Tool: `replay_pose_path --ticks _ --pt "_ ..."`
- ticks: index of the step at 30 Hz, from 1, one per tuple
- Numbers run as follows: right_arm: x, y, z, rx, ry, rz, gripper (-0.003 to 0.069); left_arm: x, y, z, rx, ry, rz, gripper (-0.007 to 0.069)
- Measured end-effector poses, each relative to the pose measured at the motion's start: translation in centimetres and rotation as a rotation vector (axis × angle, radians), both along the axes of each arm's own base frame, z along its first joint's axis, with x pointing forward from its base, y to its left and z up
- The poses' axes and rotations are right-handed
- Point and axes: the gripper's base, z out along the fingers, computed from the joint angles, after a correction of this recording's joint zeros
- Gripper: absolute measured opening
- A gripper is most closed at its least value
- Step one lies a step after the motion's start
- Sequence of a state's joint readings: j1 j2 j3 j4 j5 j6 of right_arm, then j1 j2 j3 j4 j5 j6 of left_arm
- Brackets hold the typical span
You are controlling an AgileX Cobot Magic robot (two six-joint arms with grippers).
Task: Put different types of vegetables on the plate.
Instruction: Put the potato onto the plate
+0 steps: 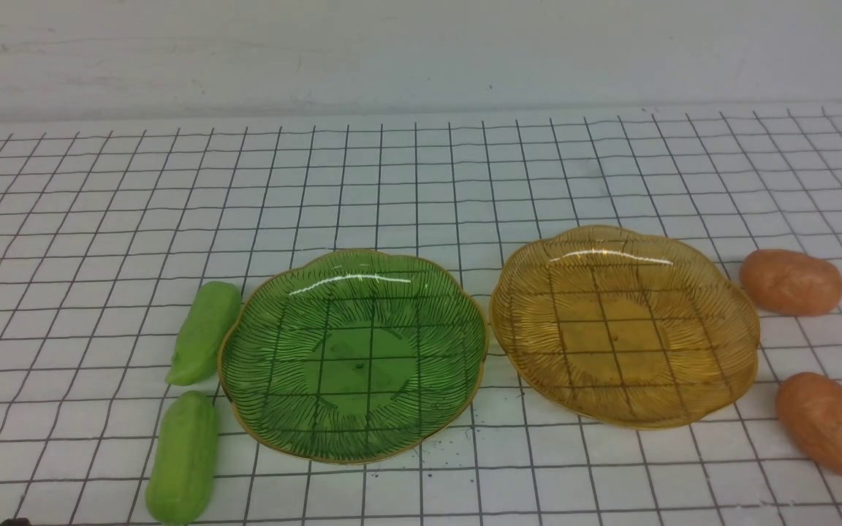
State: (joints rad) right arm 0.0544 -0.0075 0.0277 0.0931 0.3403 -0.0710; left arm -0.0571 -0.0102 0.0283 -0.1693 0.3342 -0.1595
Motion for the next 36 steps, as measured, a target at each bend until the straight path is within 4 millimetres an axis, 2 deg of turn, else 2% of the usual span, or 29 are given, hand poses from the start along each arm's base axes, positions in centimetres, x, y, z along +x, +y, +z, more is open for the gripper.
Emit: replay_pose_path --ticks 1,2,3,4,6,7,9,16,18,19,20,22,24,25,27,28,29,30,31,33,36 --pt "0.0 0.0 0.0 0.017 0.001 -0.001 -0.0015 0.0 0.0 0.0 -0.015 0.002 0.004 -0.0008" --pt "0.0 0.1 0.0 0.093 0.004 -0.003 -0.0015 0.0 -0.3 0.1 -0.161 0.013 0.010 -0.0008" --pt "0.0 0.4 0.1 0.275 0.016 -0.006 -0.0015 -0.1 -0.9 0.3 -0.537 0.055 0.040 -0.0008" --pt "0.0 0.4 0.1 0.295 0.018 -0.006 -0.0015 -0.1 -0.9 0.3 -0.550 0.057 0.044 -0.0008" --pt "0.0 0.7 0.2 0.515 0.034 -0.009 -0.0015 -0.1 -1.3 0.6 -0.835 0.096 0.057 -0.0008" --pt "0.0 0.8 0.3 0.582 0.036 -0.009 -0.0015 -0.1 -1.4 0.7 -0.909 0.102 0.062 -0.0008" --pt "0.0 0.9 0.5 0.677 0.028 -0.009 -0.0015 0.0 -1.2 1.0 -0.942 0.069 0.069 -0.0008" --pt "0.1 0.4 1.3 0.702 -0.077 -0.027 -0.0015 0.1 -0.8 2.0 -0.916 -0.029 0.072 -0.0008" --pt "0.0 0.4 2.1 0.693 -0.110 -0.023 -0.0015 -0.2 -0.9 3.5 -0.873 -0.056 0.036 -0.0008" --pt "-0.2 0.3 3.7 0.657 -0.168 -0.008 -0.0015 -0.5 -1.1 5.0 -0.803 -0.088 -0.004 -0.0008" --pt "-0.3 0.3 4.5 0.631 -0.193 -0.003 -0.0015 -0.7 -1.2 5.9 -0.749 -0.100 -0.029 -0.0008" --pt "-0.4 0.2 7.6 0.520 -0.241 0.011 -0.0014 -0.9 -1.5 8.0 -0.622 -0.083 -0.075 -0.0008" --pt "-0.1 0.3 8.4 0.472 -0.224 0.016 -0.0013 -0.7 -1.8 8.7 -0.537 -0.022 -0.099 -0.0008" --pt "0.7 0.6 9.5 0.378 -0.137 0.025 -0.0012 -0.1 -2.1 9.0 -0.437 0.087 -0.125 -0.0008" --pt "2.4 0.8 10.0 0.300 0.021 0.026 -0.0012 1.1 -2.4 8.9 -0.302 0.280 -0.160 -0.0008" --pt "3.5 1.0 10.0 0.250 0.164 0.022 -0.0012 1.9 -2.5 8.7 -0.233 0.394 -0.181 -0.0008" --pt "4.0 1.0 10.0 0.237 0.194 0.018 -0.0012 2.1 -2.6 8.6 -0.213 0.430 -0.189 -0.0008" --pt "5.7 0.9 9.4 0.203 0.369 -0.009 -0.0012 3.2 -2.6 8.3 -0.144 0.564 -0.221 -0.0007" --pt "7.1 0.8 9.1 0.179 0.465 -0.036 -0.0010 4.2 -2.7 8.2 -0.111 0.649 -0.240 -0.0007" --pt "9.7 0.6 8.5 0.133 0.600 -0.078 -0.0008 5.2 -2.8 7.9 -0.077 0.731 -0.272 -0.0007" --pt "12.2 0.4 8.0 0.107 0.707 -0.112 0.0000 6.7 -2.9 7.4 -0.041 0.811 -0.305 -0.0006"
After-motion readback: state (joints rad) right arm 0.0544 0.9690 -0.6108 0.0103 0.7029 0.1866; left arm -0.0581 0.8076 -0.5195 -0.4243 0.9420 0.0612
